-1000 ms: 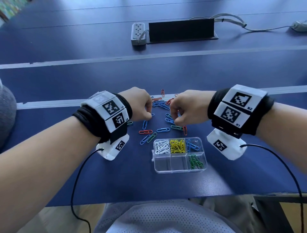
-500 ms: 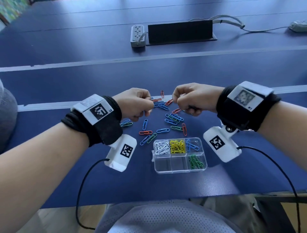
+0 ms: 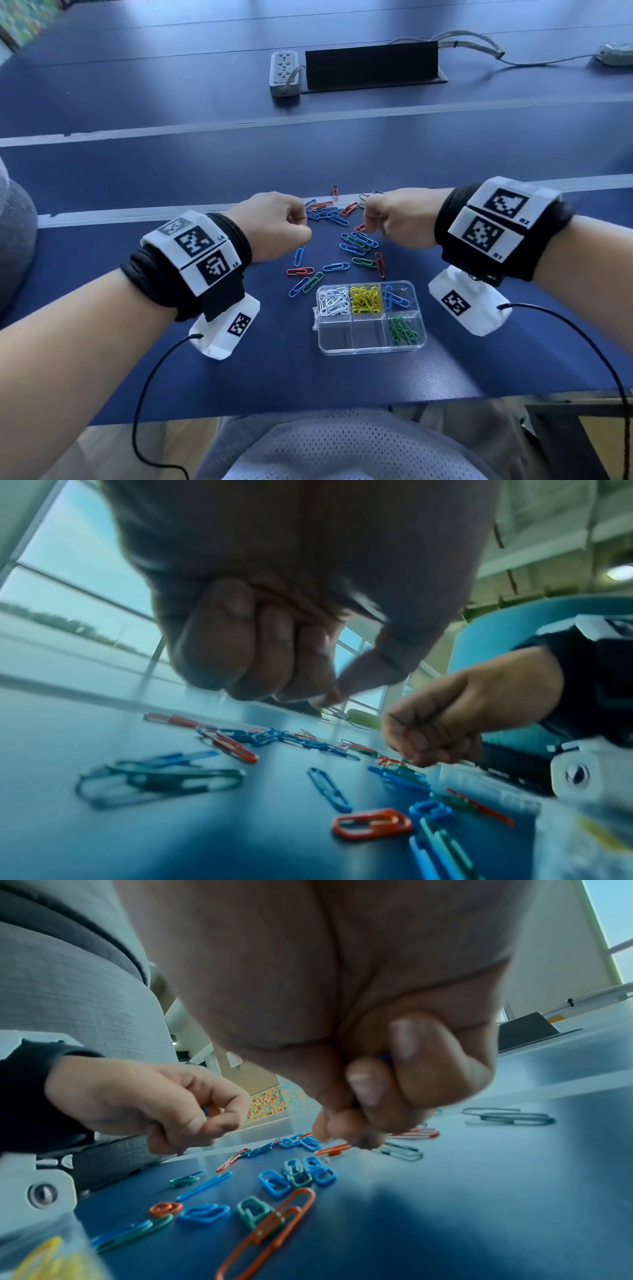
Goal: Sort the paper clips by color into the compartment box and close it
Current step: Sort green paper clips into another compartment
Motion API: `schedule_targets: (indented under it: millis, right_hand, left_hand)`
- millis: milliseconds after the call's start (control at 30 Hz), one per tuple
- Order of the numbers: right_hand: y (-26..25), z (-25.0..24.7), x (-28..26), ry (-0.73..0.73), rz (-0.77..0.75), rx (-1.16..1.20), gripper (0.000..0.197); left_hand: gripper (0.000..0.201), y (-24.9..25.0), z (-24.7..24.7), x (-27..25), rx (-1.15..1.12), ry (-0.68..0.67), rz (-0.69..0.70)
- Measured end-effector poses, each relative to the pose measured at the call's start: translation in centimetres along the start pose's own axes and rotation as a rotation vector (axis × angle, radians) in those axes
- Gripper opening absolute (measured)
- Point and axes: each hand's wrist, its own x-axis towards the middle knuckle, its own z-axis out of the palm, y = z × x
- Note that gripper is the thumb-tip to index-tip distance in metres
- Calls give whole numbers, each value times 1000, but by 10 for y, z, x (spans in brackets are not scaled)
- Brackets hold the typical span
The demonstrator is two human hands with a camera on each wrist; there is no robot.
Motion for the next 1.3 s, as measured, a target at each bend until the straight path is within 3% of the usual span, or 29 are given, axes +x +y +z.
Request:
schedule_targets:
  millis: [167, 500, 633, 800, 933, 1033, 1167, 1300]
  right_hand:
    - [-1, 3, 4, 9, 9, -24, 30]
    - [-2, 1, 1, 19, -39, -60, 10]
    - [5, -5, -6, 3, 2, 131, 15]
    - [14, -6, -5, -76, 3, 774, 29]
    - [17, -6, -5, -68, -37, 934, 32]
    - [18, -7, -2, -28, -8, 771, 26]
    - [10, -5, 0, 121, -33, 203, 10]
    - [-3, 0, 6, 112, -109, -55, 6]
  left_hand:
    - [20, 0, 2, -3, 372, -22, 53]
    - [17, 3, 6, 0, 403, -19, 22]
    - [25, -3, 1, -4, 408, 2, -3]
    - [19, -4, 1, -10, 470, -6, 5]
    - [12, 0, 6, -8, 475, -4, 18]
    - [20, 1, 6, -6, 480, 1, 3]
    - [19, 5, 8, -3, 504, 12, 16]
    - [16, 11, 11, 0, 523, -11, 32]
